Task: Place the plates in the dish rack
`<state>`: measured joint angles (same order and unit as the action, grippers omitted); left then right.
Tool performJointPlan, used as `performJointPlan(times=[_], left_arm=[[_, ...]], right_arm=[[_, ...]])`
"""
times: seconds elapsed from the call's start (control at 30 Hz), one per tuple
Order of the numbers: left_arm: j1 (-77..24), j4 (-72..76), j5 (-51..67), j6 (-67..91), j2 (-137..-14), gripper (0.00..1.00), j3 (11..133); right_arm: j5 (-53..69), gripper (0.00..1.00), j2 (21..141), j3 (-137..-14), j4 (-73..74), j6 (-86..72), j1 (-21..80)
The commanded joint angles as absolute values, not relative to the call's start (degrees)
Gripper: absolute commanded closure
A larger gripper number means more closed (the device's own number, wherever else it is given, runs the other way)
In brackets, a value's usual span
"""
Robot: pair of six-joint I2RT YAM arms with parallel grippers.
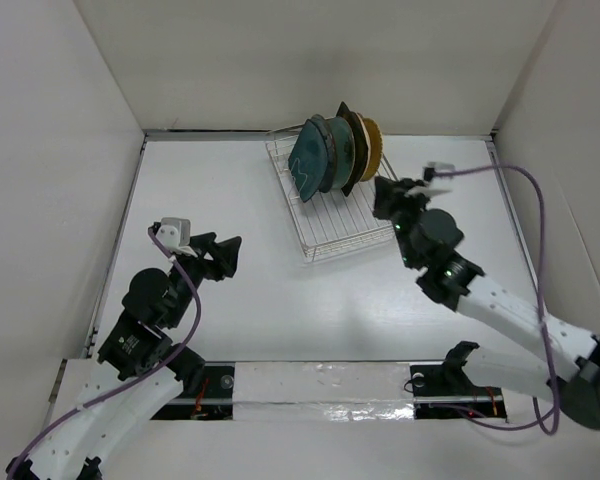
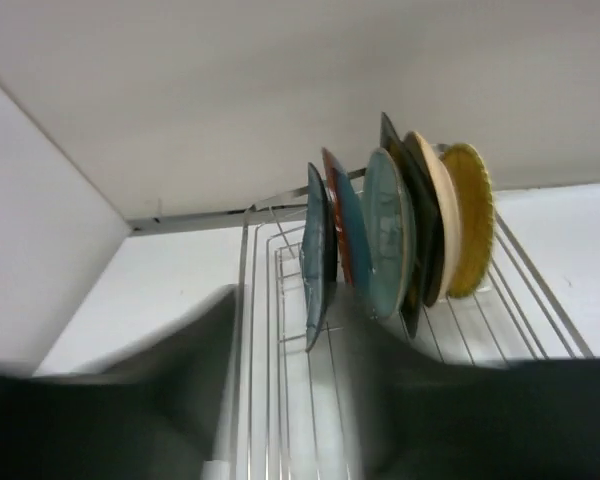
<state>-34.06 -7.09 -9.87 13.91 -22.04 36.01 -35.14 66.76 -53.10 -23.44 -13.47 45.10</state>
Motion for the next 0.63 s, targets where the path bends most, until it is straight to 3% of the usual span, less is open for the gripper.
performJointPlan(times=[0.0, 0.17, 0.23, 0.27, 0.33, 0.43, 0.6], left_arm=[[-34.10, -4.66, -11.69, 12.74, -22.59, 0.43, 35.33], [-34.10, -3.61, -12.22, 11.61, -23.03, 0.40, 34.63], [-34.10, -2.73, -12.04, 11.08, -23.03, 0.39, 34.28], [-34.10, -2.46, -11.69, 10.64, -23.11, 0.39, 34.10], [-34.10, -1.76, -11.17, 10.37, -23.38, 0.38, 33.84], [-34.10, -0.80, -10.55, 10.11, -23.47, 0.37, 33.14], [-34.10, -1.14, -10.11, 9.76, -25.84, 0.36, 33.40]], right_arm=[[-38.23, 1.00, 55.37, -41.51, -19.44, -21.61, 40.88], [-39.45, 1.00, 31.06, -28.06, -15.13, -26.89, 34.02], [-39.90, 0.82, 26.21, -24.98, -13.80, -29.61, 30.52], [-38.68, 0.58, 22.89, -22.87, -13.62, -30.40, 29.28], [-32.72, 0.35, 21.54, -21.10, -15.02, -32.42, 26.12], [-25.52, 0.28, 23.98, -21.18, -15.47, -34.10, 23.91], [-17.34, 0.26, 30.66, -20.66, -18.18, -36.56, 22.06]])
